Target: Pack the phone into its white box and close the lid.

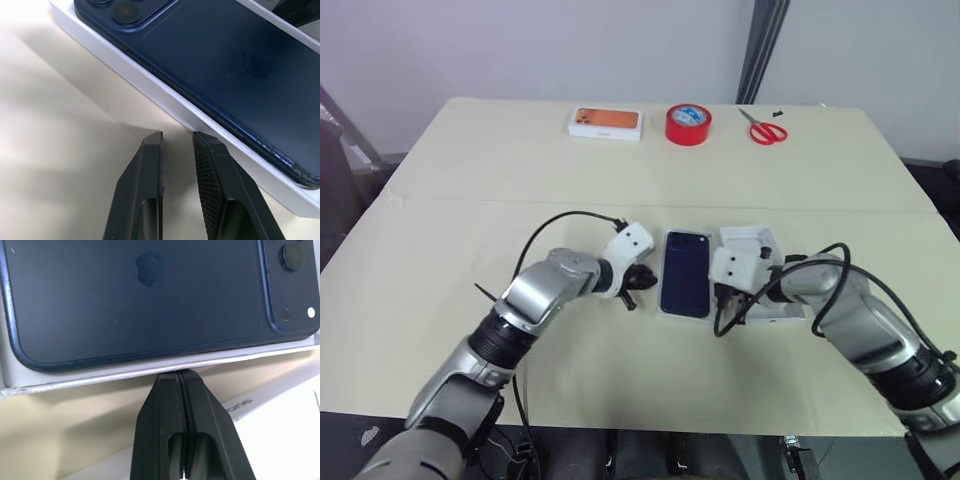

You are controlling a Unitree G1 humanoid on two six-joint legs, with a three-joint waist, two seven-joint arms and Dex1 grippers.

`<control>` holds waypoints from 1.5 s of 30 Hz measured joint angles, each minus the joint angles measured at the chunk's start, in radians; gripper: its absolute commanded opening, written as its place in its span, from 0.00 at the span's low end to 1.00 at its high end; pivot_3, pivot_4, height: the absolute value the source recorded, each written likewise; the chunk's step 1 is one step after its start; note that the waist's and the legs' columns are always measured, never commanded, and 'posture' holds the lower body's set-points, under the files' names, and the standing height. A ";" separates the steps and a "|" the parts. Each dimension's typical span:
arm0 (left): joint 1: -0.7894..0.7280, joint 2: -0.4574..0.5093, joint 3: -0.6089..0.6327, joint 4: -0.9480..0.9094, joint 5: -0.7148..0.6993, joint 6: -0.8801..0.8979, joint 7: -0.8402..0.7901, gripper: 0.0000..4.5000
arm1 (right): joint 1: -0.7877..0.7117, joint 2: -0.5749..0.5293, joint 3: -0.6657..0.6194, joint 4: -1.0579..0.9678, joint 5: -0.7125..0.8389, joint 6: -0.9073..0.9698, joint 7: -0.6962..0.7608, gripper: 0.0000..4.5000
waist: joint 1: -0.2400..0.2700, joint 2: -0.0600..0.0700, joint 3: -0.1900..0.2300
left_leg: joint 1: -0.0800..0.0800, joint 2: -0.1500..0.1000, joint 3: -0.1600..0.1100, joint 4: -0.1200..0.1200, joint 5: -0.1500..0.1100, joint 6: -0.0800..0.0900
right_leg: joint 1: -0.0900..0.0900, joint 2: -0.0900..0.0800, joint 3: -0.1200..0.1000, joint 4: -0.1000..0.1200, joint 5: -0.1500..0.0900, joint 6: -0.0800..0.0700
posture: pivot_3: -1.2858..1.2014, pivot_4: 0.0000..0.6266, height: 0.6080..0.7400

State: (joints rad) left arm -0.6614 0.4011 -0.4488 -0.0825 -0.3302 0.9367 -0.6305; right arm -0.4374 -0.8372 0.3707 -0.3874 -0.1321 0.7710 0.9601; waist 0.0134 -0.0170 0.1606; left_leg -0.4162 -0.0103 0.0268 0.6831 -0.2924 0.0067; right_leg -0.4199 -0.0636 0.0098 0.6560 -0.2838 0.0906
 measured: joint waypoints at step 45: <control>0.266 0.186 0.170 -0.226 0.034 -0.469 -0.286 0.22 | -0.073 0.206 -0.385 -0.021 0.385 0.837 -0.336 0.42 | -0.009 0.002 -0.001 | -0.002 0.001 0.000 0.000 0.000 0.000 | -0.006 -0.001 0.001 0.005 0.000 0.000 | 0.52 0.24 0.88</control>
State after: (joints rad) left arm -0.3959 0.5873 -0.2791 -0.3087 -0.2960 0.4681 -0.9169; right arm -0.5101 -0.6308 -0.0145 -0.4087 0.2526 1.6078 0.6242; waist 0.0042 -0.0153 0.1598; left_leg -0.4185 -0.0093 0.0271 0.6827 -0.2924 0.0064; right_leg -0.4257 -0.0645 0.0107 0.6609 -0.2838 0.0905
